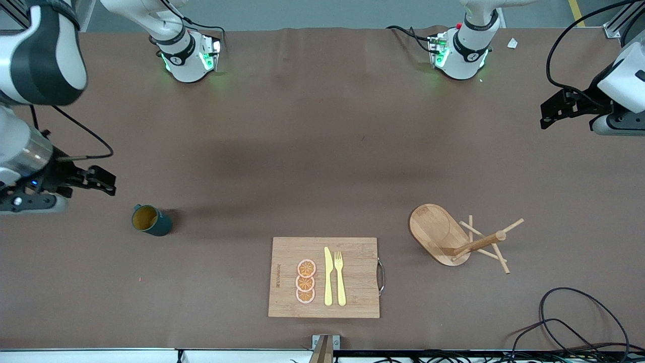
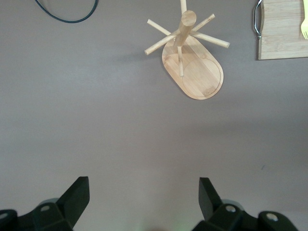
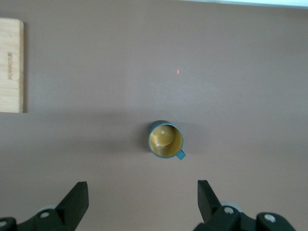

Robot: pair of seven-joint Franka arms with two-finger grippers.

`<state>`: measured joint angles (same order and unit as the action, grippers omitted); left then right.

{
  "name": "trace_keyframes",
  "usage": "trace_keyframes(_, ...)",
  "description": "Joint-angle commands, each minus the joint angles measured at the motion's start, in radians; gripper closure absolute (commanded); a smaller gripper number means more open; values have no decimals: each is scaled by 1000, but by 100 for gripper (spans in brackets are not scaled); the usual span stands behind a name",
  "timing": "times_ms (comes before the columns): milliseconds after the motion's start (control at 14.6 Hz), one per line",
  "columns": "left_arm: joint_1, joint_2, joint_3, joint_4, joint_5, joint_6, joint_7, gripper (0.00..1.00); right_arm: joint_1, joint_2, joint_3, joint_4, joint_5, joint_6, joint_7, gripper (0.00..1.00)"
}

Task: Pass cup and hang on rack
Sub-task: 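Lower the right gripper and grasp the teal mug rim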

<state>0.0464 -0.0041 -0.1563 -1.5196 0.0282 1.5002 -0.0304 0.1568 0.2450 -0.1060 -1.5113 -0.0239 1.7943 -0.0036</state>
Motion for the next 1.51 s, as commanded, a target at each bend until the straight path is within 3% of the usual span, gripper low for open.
trace_keyframes(0, 3, 7, -2, 18, 15, -3, 14, 0, 15, 52, -3, 6, 1, 16, 5, 0)
trace_keyframes(275, 6, 7, 1, 18, 16, -3, 14, 0, 32, 99, -3, 3, 15, 51, 5, 0)
trace_keyframes(550, 7, 7, 3, 18, 15, -3, 15, 0, 33, 131, -4, -1, 125, 56, 30, 0)
trace_keyframes(824, 6, 7, 3, 18, 13, -3, 14, 0, 41, 160, -4, -13, 128, 59, 86, 0)
trace_keyframes(1443, -7, 10, -2, 18, 9, -3, -3, 0, 21, 250, -6, -173, 128, 270, 137, 0)
